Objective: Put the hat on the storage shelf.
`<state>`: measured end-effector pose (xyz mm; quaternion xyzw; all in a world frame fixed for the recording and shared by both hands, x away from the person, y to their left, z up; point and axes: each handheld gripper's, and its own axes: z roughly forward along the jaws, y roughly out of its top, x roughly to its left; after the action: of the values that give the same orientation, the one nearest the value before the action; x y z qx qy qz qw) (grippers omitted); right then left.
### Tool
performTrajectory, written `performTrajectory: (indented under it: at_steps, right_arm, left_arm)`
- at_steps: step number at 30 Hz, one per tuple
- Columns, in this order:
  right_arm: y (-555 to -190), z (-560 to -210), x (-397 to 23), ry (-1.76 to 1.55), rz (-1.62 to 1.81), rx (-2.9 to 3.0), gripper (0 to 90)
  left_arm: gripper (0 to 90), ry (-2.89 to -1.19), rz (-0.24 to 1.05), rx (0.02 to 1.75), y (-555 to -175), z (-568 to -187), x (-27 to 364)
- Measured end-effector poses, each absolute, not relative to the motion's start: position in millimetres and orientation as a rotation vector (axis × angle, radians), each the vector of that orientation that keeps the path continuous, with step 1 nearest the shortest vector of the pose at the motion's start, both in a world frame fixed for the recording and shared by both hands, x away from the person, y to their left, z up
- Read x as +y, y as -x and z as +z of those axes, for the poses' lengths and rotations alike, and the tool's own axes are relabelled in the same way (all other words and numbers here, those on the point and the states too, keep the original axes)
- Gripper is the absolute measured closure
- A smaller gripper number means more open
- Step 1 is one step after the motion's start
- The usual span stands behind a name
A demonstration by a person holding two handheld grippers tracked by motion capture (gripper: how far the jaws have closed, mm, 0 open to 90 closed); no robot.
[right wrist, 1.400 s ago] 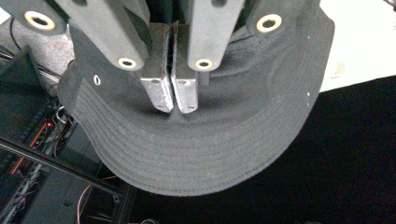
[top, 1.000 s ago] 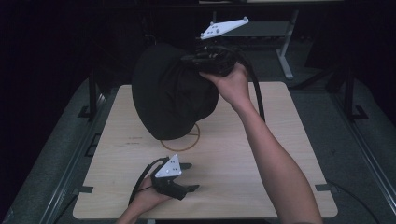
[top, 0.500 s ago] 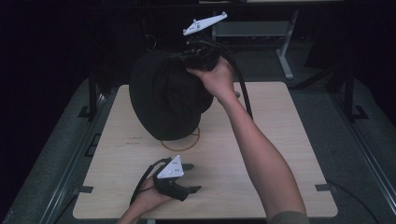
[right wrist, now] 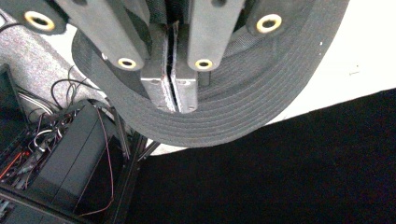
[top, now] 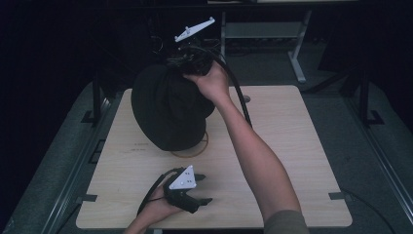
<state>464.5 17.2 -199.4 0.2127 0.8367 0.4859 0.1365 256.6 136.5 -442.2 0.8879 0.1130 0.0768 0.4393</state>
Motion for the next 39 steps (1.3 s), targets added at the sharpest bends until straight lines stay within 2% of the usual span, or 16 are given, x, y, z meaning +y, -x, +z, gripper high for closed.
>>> performTrajectory:
  at_steps: [17,18,20,30,39]
  right_arm:
    - [-478,-217,55,-0.604,1.234,2.501,85.2]
    - [-479,-218,57,-0.603,1.218,2.510,81.3]
    - [-480,-217,56,-0.634,1.257,2.480,59.3]
    - [-475,-224,11,-0.701,1.377,2.493,47.2]
    - [-466,-229,-20,-0.739,1.472,2.473,41.5]
  left_arm:
    - [24.1,-2.207,0.164,0.283,-258,-442,134]
    - [24.1,-2.205,0.158,0.284,-258,-443,134]
    - [24.1,-2.204,0.160,0.271,-258,-443,133]
    - [24.1,-2.204,0.175,0.261,-256,-442,132]
    - [23.8,-2.191,0.170,0.282,-256,-442,135]
